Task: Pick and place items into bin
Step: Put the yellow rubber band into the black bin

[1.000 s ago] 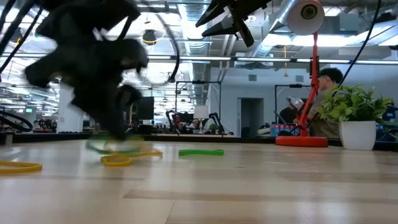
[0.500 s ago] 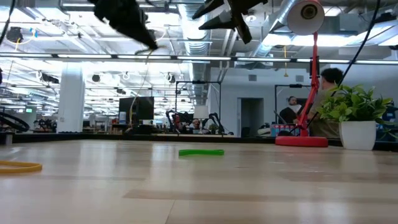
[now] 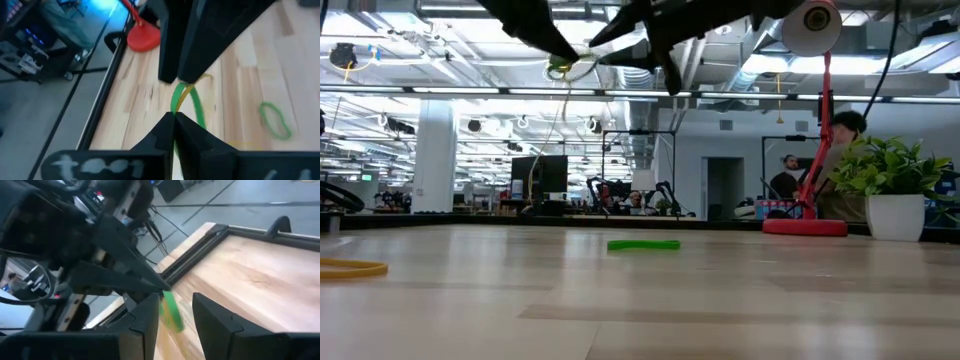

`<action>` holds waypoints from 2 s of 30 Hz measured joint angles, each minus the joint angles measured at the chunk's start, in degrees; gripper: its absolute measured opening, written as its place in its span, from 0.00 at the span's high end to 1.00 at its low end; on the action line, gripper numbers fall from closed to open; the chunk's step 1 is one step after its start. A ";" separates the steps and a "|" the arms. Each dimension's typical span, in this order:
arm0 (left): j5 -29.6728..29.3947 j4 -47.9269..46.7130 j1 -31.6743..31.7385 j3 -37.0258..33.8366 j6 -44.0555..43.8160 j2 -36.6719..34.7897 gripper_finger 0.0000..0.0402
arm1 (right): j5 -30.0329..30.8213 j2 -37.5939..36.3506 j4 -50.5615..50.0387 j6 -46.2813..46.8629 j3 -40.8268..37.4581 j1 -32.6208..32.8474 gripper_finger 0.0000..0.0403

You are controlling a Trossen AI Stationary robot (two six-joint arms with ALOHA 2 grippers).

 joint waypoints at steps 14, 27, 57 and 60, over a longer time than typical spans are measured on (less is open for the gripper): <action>-3.98 -0.93 0.00 0.00 -0.48 -0.09 1.00 | 0.14 0.23 -3.25 -6.53 0.02 0.00 0.72; -1.60 5.41 0.00 0.00 -0.53 -0.11 1.00 | 0.18 0.30 -7.08 -10.58 0.04 -0.48 0.72; 7.62 1.95 -1.54 -5.77 -29.01 3.42 1.00 | -2.97 0.30 -11.22 -6.61 0.07 3.66 1.00; 7.13 4.90 -1.79 -7.65 -29.14 6.51 1.00 | -2.95 0.30 -11.33 -4.98 0.09 2.68 1.00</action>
